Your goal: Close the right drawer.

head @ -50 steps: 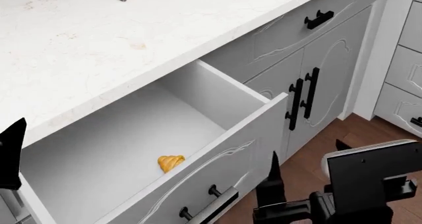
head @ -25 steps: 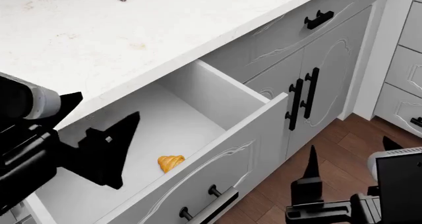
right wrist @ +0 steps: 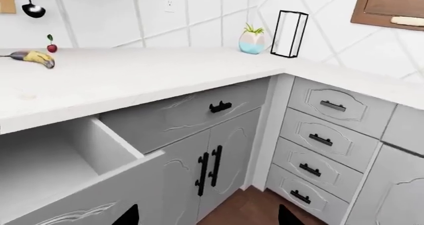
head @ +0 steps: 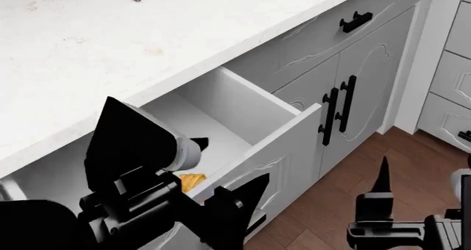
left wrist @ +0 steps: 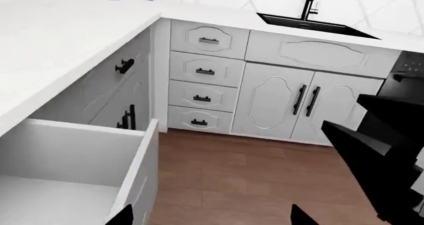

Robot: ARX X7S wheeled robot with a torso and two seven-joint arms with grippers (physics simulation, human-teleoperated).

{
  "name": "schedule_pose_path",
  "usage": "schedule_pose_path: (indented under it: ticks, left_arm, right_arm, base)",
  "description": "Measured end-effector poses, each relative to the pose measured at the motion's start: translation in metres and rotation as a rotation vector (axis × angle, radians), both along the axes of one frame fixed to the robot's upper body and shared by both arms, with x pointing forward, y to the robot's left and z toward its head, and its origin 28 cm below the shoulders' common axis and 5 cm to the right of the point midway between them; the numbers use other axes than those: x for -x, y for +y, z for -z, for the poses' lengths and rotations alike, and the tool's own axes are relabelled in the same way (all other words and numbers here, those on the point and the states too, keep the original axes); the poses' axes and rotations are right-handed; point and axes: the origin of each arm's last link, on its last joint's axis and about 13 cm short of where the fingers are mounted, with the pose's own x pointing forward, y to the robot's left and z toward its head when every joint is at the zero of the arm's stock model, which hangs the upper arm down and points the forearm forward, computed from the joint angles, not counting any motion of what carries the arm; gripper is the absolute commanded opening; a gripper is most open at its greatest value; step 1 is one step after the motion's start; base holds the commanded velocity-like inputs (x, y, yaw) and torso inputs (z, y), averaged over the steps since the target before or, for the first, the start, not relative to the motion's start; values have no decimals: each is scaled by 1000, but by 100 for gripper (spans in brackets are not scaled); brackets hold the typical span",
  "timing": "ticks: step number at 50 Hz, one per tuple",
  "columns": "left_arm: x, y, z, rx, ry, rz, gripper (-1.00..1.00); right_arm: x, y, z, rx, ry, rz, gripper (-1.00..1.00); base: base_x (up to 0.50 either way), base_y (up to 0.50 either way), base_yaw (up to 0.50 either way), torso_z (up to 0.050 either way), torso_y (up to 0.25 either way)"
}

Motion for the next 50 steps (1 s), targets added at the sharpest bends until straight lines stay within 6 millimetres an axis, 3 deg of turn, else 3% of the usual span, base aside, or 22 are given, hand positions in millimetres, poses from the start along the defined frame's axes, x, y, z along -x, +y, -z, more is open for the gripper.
schedule_pose_path:
  ticks: [17,50]
  left_arm:
    - [-2,-12,27,-3,73,38,100]
    - [-16,-2,93,-25,209,-41,100]
  right_arm:
    - [-2,-12,-20,31,-4,71,100]
    - [3,-11,-11,17,12,80,100]
  base:
    - [0,0,0,0,0]
    - [0,0,0,0,0]
